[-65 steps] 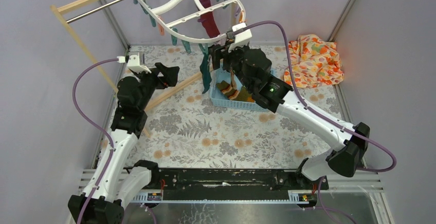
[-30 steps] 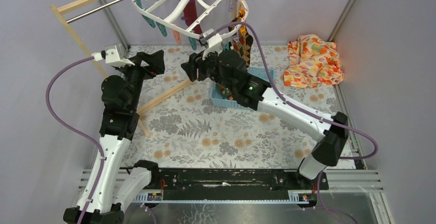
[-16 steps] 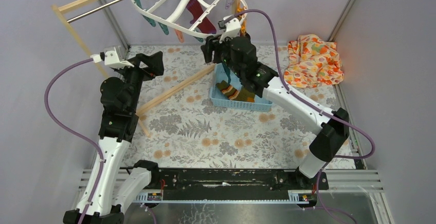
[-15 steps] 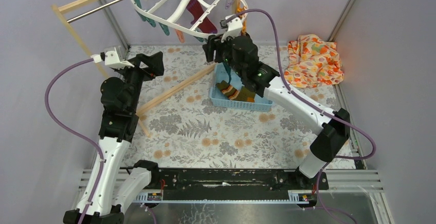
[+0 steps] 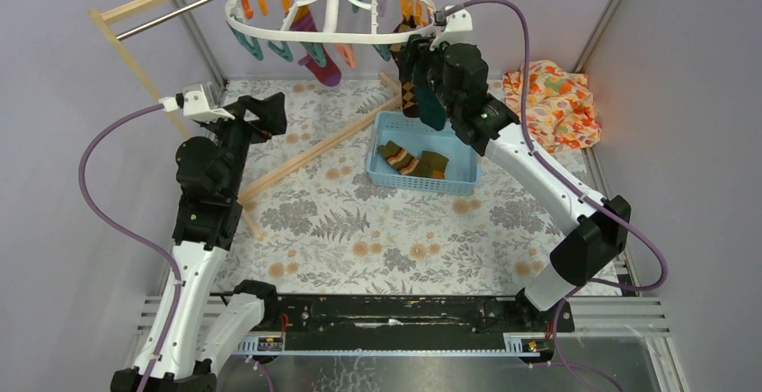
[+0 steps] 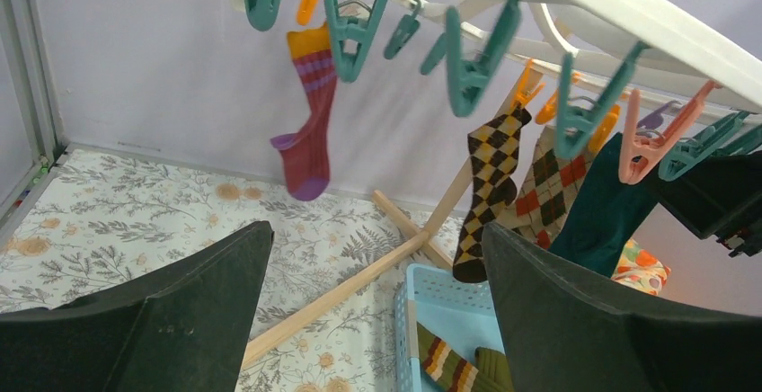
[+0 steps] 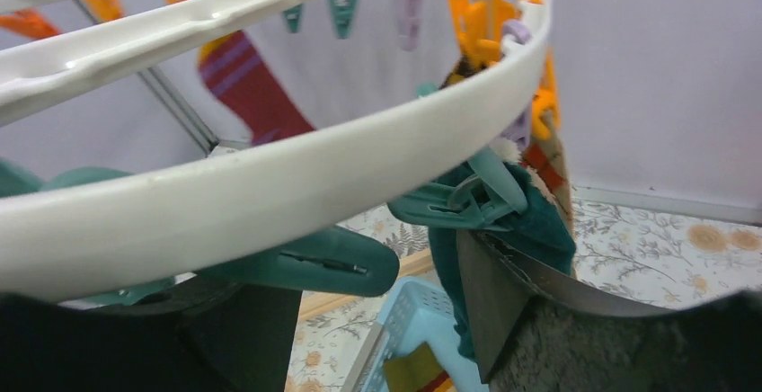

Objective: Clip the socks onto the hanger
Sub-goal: Rotate the hanger at the clothesline, then open the clamp at the hanger.

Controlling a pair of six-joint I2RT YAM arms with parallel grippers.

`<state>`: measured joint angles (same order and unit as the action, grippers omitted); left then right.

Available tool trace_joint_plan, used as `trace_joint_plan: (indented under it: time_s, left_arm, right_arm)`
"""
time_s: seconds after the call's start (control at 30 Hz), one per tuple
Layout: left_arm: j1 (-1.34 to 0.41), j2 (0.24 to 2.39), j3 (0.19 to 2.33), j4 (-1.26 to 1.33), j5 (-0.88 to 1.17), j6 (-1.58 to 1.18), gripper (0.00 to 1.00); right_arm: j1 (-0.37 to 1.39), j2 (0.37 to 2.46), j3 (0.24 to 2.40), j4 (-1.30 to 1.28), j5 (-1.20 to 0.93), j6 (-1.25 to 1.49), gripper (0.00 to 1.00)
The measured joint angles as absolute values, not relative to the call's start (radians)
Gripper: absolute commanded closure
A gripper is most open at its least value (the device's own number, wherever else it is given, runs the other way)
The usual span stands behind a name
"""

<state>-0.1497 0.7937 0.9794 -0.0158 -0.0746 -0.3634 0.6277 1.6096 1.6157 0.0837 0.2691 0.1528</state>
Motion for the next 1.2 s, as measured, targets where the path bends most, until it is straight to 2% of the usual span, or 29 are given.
trace_joint_plan:
  time_s: [0.2, 0.6, 0.93, 1.2]
  left_arm:
    - [-0.15, 0.796, 0.979, -0.015, -0.067, -0.363, 0.06]
    - [-0.143, 0.89, 0.92, 0.097, 0.005, -0.375, 0.05]
    - [-0.072, 1.013, 0.85, 0.398, 0.166, -0.432, 0.05]
    - [-0.019, 1.024, 0.8, 0.61, 0.334, -0.469, 0.06]
  right_arm:
    - [0.609, 1.589, 1.569, 0.081, 0.205, 0.168, 0.31]
    - [0.612, 1.447, 1.394, 0.149, -0.117, 0.237, 0.31]
    - [0.624, 1.431, 1.361, 0.216, -0.208, 0.294, 0.32]
    - [0.678, 1.431, 1.36, 0.232, -0.236, 0.3, 0.32]
